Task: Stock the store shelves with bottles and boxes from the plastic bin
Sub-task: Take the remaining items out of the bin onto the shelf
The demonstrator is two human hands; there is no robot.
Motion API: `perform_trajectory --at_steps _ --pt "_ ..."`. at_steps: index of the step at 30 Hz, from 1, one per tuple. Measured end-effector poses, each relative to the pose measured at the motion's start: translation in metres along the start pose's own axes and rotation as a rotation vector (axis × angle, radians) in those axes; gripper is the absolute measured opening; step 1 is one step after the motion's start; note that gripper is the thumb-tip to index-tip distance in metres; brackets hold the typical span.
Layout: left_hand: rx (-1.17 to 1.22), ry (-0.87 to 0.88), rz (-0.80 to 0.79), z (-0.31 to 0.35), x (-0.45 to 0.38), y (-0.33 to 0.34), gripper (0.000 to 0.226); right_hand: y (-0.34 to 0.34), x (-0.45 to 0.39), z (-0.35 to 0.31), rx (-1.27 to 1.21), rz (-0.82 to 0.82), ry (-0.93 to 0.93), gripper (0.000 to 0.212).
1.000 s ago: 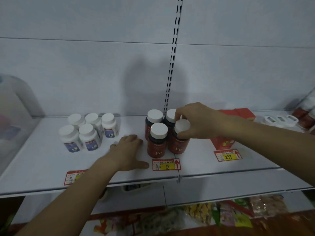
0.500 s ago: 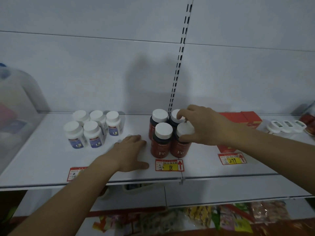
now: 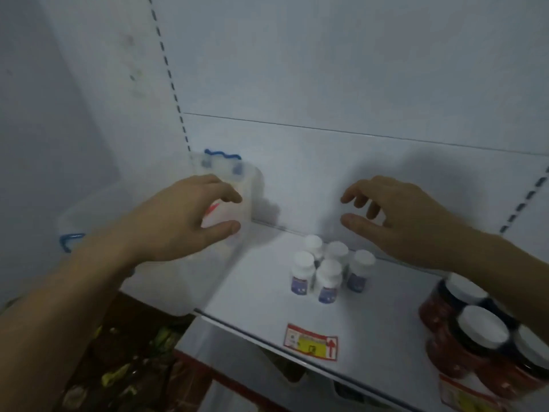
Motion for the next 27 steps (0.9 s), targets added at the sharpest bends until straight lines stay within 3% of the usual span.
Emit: perform_trajectory --at_steps 5,11,14,19,21,24,27 --pt "-0.049 -0.225 -0.113 -0.103 0.015 -0.008 0.044 0.041 -0.084 -0.062 -0.15 -0.041 -0.156 0.036" --pt "-0.062 -0.299 -0.275 -0.167 0.016 0.023 0.048 0.093 -0.183 -0.124 -0.163 -0.108 -0.238 0.035" --pt "-0.028 -0.274 -0.353 -0.168 0.011 0.036 0.052 0.126 -0.226 -0.141 0.001 -0.296 -0.171 0.04" --pt "0.012 -0.25 -0.363 -0.165 0.01 0.037 0.056 0.186 -0.263 -0.148 0.279 -0.718 0.006 0.077" --pt "0.026 -0.243 -0.364 -0.164 0.011 0.036 0.056 0.196 -0.264 -0.146 0.311 -0.794 0.054 0.074" --pt "0.059 -0.246 -0.335 -0.165 0.013 0.035 0.061 0.201 -0.269 -0.145 0.288 -0.754 0.043 0.055" --pt "0.107 -0.261 -0.292 -0.168 0.015 0.036 0.078 0.198 -0.272 -0.145 0.118 -0.57 0.002 0.041"
Point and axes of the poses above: each hand's wrist, its own x-axis away from the middle knuckle, its own y-axis out of the palm, z = x × y, the point moved 3 cm from there along -x, towards the middle knuckle, and after that the axes turned 1 degree about -y, right-handed, at the moved point
